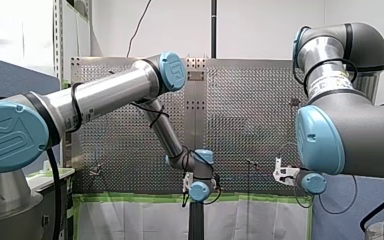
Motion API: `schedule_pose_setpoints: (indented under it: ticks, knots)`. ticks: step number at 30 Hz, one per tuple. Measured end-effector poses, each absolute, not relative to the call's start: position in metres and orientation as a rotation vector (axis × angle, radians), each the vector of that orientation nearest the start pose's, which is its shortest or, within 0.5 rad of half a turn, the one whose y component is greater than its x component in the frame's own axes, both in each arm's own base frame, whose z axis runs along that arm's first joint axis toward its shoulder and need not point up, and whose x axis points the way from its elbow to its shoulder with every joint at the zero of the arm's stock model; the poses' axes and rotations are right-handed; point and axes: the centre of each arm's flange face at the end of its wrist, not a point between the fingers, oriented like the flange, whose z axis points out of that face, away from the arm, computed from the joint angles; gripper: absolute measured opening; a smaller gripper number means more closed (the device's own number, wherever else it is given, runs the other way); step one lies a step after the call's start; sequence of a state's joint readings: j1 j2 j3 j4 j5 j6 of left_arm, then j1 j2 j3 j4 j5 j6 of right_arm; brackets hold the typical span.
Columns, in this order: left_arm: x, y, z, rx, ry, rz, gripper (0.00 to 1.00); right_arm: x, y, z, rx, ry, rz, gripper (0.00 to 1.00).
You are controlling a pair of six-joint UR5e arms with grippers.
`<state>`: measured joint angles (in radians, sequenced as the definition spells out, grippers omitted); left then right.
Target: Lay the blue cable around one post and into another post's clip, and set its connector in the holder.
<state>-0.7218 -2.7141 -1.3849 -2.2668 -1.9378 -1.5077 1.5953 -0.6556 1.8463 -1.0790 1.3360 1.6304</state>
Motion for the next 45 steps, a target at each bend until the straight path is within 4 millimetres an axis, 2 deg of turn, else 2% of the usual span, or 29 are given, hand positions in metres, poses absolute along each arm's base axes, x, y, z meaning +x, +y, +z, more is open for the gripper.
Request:
schedule_pose_setpoints:
  ticks: [1,3,4,24,25,27,29,30,32,35,45]
  knots:
    - [0.4589,-0.5339,-0.0888,0.365,1.611,-0.2,0.35,0.1704,-0.5635,-0.0525,1.454,-1.22,1.393,0.0]
    - [0.4595,-0.5343,-0.0883,0.362,1.61,-0.201,0.35,0.1706,-0.5634,-0.0526,1.455,-1.219,1.392,0.0]
    - [0.4597,-0.5344,-0.0882,0.362,1.61,-0.202,0.4,0.1706,-0.5634,-0.0526,1.455,-1.219,1.392,0.0]
    - [0.4634,-0.5357,-0.0855,0.344,1.605,-0.212,0.4,0.1717,-0.563,-0.0525,1.458,-1.218,1.393,0.0]
    - [0.4635,-0.5358,-0.0854,0.343,1.605,-0.212,0.37,0.1717,-0.563,-0.0525,1.458,-1.218,1.393,0.0]
    - [0.4635,-0.5359,-0.0854,0.345,1.605,-0.212,0.37,0.1717,-0.563,-0.0525,1.458,-1.219,1.393,0.0]
    - [0.4635,-0.536,-0.0854,0.345,1.605,-0.213,0.29,0.1717,-0.563,-0.0525,1.458,-1.218,1.393,0.0]
    - [0.4635,-0.536,-0.0854,0.345,1.606,-0.213,0.29,0.1717,-0.563,-0.0525,1.458,-1.219,1.393,0.0]
    - [0.4635,-0.5359,-0.0854,0.345,1.606,-0.213,0.2,0.1716,-0.5629,-0.0526,1.458,-1.219,1.392,0.0]
    - [0.4639,-0.5356,-0.0854,0.344,1.606,-0.213,0.15,0.1716,-0.5629,-0.0526,1.458,-1.218,1.392,0.0]
    - [0.4645,-0.5359,-0.0854,0.351,1.606,-0.222,0.11,0.1718,-0.563,-0.0525,1.458,-1.217,1.392,0.0]
